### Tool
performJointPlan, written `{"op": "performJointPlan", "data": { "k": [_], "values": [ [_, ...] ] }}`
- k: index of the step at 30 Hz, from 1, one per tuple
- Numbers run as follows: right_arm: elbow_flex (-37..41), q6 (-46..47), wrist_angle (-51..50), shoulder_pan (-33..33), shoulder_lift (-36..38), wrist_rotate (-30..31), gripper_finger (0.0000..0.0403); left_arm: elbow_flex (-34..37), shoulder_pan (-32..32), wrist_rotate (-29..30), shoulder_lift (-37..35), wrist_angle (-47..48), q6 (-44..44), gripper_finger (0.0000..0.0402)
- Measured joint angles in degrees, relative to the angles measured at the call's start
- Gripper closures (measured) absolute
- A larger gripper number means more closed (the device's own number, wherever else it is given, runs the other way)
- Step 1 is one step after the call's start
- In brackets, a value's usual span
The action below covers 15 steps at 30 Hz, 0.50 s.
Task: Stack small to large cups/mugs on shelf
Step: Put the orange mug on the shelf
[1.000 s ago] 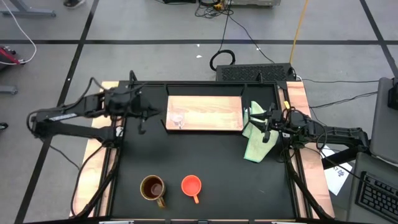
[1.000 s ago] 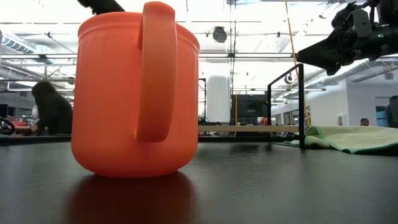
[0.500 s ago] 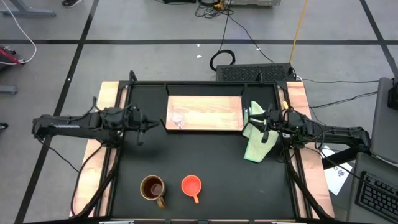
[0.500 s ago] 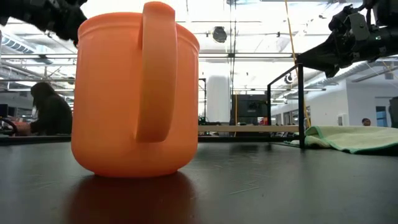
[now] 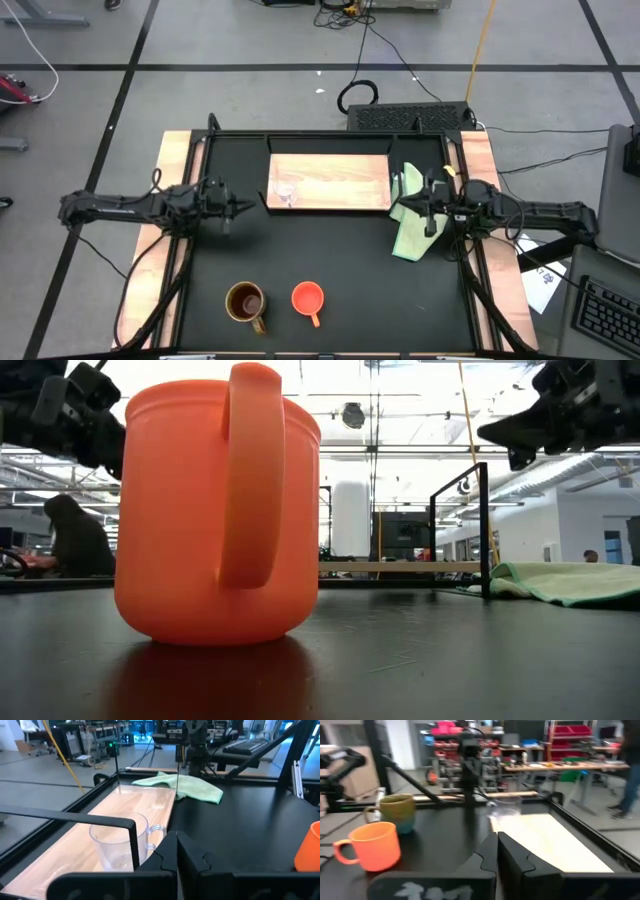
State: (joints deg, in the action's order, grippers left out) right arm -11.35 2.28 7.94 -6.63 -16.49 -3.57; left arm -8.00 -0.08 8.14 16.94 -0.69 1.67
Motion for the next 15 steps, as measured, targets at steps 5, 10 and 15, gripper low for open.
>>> {"op": "performJointPlan", "data": {
  "k": [5,10,15],
  "values": [
    [0.0,0.17,7.11,3.19,-4.81,-1.07,0.0402,1.61,-0.02,-0.16,-1.39,-0.37,-0.27,0.04],
    [0.0,-0.56,12.93,6.49,-10.88,-1.1,0.0403,1.63,-0.02,-3.01,-1.37,-0.68,-0.44,0.04],
    [0.0,-1.83,17.71,9.12,-16.31,-1.1,0.0403,1.63,0.0,-3.96,-1.37,-0.7,-0.29,0.0399]
  ]
}}
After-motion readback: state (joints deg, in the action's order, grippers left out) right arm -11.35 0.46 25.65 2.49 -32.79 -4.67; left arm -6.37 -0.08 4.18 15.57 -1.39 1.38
